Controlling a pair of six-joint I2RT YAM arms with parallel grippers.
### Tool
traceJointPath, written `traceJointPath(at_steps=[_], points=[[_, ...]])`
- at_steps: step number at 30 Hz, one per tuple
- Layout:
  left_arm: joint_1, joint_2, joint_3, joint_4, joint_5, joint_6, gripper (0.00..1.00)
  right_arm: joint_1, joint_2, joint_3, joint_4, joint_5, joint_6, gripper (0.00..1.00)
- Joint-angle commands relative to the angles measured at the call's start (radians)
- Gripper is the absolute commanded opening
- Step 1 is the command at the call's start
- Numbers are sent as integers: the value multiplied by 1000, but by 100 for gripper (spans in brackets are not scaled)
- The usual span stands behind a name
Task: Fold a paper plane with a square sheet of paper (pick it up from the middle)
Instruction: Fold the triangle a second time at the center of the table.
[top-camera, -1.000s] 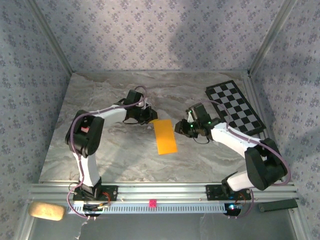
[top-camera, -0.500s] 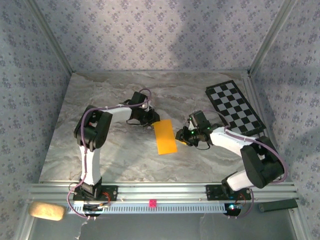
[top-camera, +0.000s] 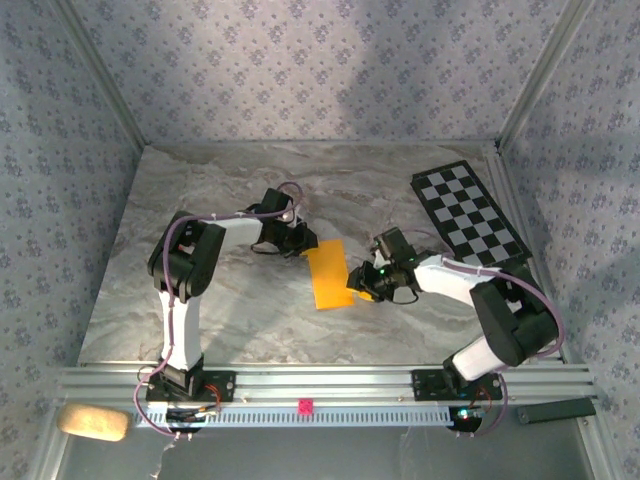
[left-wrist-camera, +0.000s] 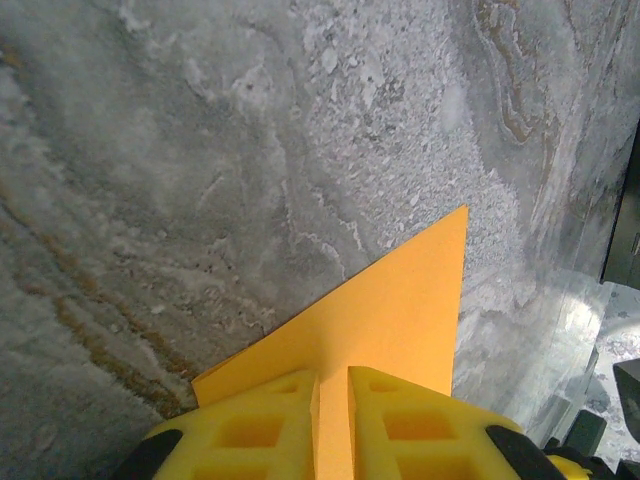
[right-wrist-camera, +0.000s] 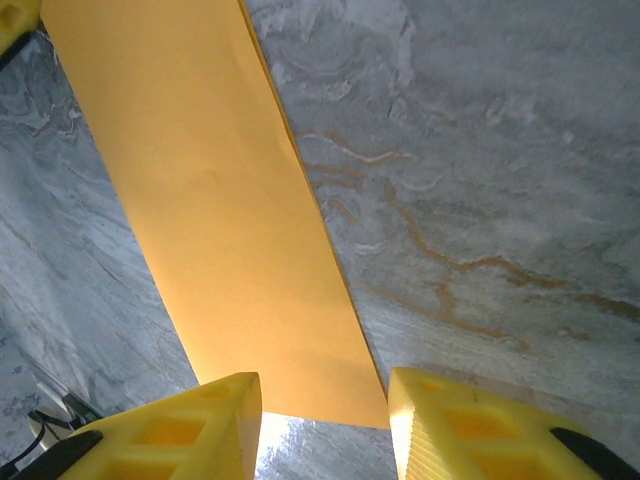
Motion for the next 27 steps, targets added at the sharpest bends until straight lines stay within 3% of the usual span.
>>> traceJointPath(at_steps=[1,27], points=[[-3,41,-26,0,-17,29,15,15,12,-10,-8,-22,16,41],[0,37,-27,-2,-14,20,15,42,19,-25,-74,-8,56,40]])
